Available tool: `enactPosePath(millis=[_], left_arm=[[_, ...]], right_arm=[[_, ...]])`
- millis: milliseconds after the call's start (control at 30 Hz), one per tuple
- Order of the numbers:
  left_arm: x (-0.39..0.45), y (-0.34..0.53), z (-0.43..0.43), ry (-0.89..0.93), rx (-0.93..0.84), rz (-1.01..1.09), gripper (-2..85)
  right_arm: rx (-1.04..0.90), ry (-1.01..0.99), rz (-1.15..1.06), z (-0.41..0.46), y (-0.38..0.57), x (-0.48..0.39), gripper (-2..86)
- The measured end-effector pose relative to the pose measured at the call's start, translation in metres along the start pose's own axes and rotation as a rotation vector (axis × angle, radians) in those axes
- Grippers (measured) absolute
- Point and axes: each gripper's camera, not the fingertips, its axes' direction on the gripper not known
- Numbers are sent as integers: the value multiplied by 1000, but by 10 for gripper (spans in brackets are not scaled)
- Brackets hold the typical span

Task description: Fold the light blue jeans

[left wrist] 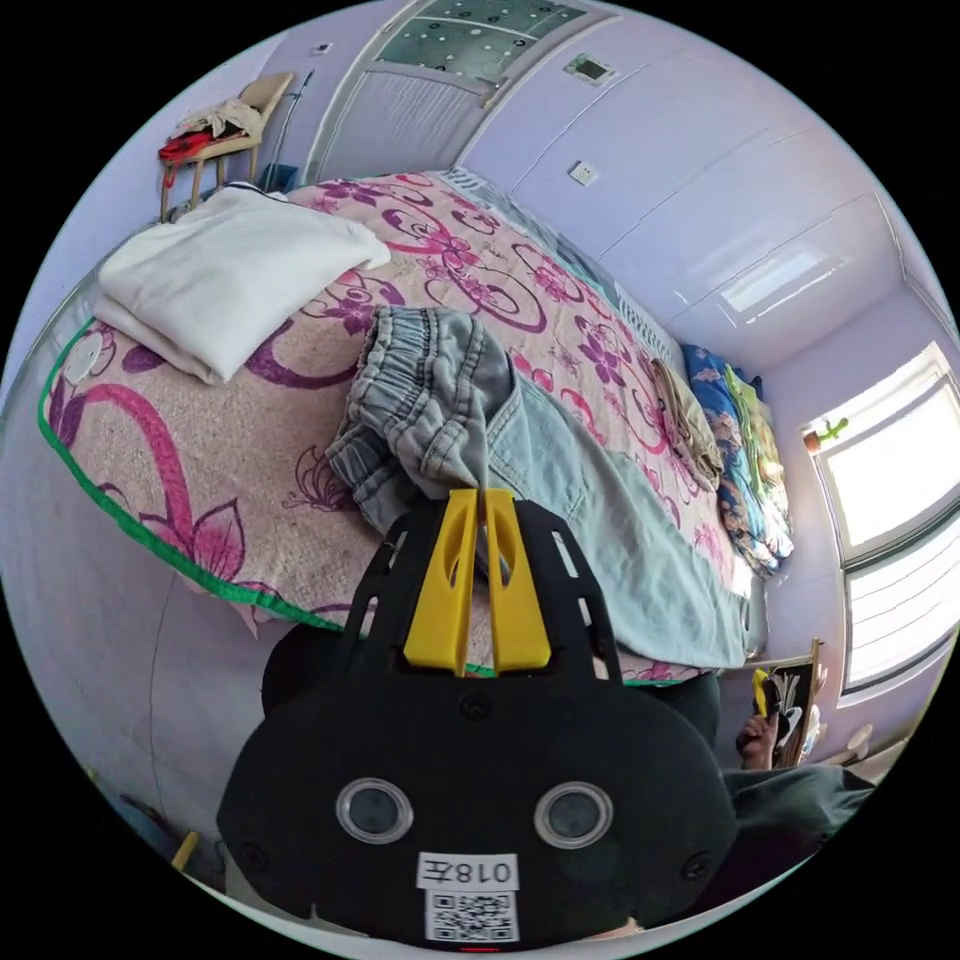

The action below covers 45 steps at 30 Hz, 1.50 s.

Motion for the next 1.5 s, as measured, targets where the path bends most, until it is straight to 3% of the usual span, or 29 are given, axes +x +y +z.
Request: enactPosePath(millis=[200, 333, 467, 1500], left_arm=[[12, -22, -32, 129, 72, 74, -9], [-3, -46, -36, 397, 145, -15, -9], [-13, -62, -24, 493, 187, -83, -9], [-40, -75, 26, 637, 249, -165, -9]], right_arm=[[14, 279, 70, -49, -63, 28, 60], [-23, 184, 163, -57, -107, 49, 60], [-61, 171, 218, -65, -132, 54, 55], [-91, 71, 251, -228, -166, 12, 74]])
